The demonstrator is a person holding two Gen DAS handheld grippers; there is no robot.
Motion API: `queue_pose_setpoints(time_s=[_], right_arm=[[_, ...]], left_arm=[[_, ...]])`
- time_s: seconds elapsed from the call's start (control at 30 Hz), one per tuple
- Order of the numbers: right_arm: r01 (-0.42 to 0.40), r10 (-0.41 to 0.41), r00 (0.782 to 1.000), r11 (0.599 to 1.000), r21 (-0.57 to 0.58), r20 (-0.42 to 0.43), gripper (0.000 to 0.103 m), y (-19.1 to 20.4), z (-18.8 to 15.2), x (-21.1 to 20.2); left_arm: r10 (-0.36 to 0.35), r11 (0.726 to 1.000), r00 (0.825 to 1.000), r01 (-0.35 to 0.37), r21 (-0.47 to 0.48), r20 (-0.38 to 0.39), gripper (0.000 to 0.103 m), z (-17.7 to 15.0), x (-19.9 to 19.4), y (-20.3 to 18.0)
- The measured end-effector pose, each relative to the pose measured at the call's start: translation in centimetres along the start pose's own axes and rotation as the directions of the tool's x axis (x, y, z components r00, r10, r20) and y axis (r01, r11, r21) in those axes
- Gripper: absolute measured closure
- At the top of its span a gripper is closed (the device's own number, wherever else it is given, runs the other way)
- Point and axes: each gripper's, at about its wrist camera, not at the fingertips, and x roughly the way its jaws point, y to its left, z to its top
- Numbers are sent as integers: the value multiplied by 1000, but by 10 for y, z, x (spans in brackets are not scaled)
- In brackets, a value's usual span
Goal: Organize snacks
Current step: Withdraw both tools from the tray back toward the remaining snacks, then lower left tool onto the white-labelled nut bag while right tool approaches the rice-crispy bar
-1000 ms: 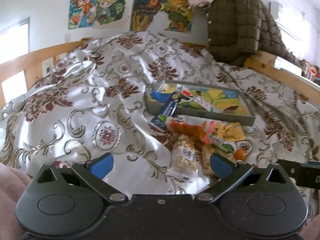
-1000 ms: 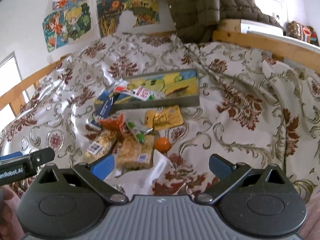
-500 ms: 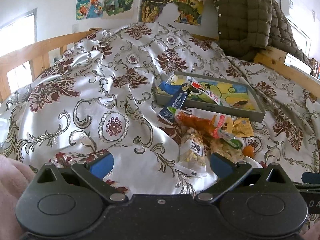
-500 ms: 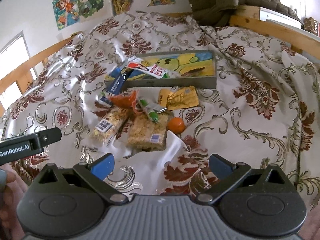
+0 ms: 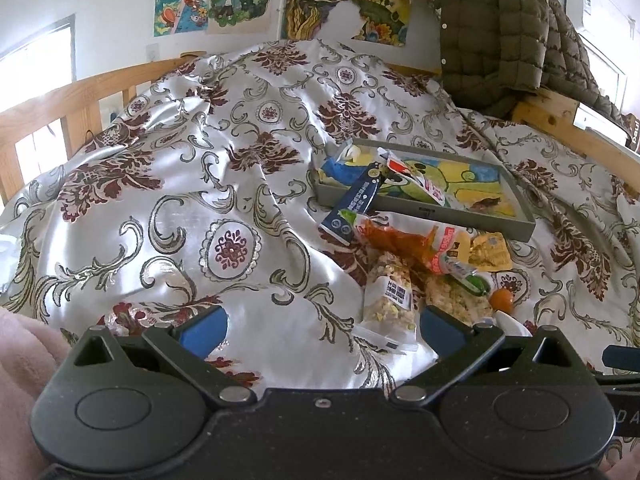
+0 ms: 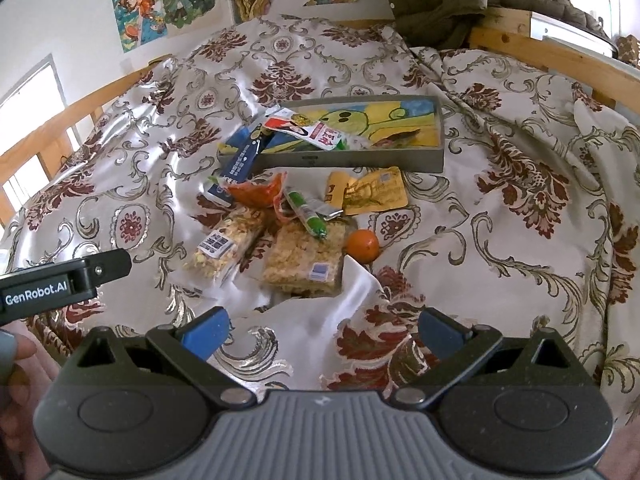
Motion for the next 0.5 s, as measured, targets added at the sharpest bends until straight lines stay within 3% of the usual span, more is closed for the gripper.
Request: queue_pose_setpoints(time_s=[0.27, 0.5], right_arm=[[-17, 16, 999, 1000, 23, 39, 0, -5, 4, -4], [-33, 32, 999, 999, 30, 18, 0, -9, 13, 6]], left_arm=[[-1, 1000, 1000, 2, 23, -26, 1, 6, 4, -3], [-17, 999, 997, 21, 48, -72, 1, 14, 21, -7]])
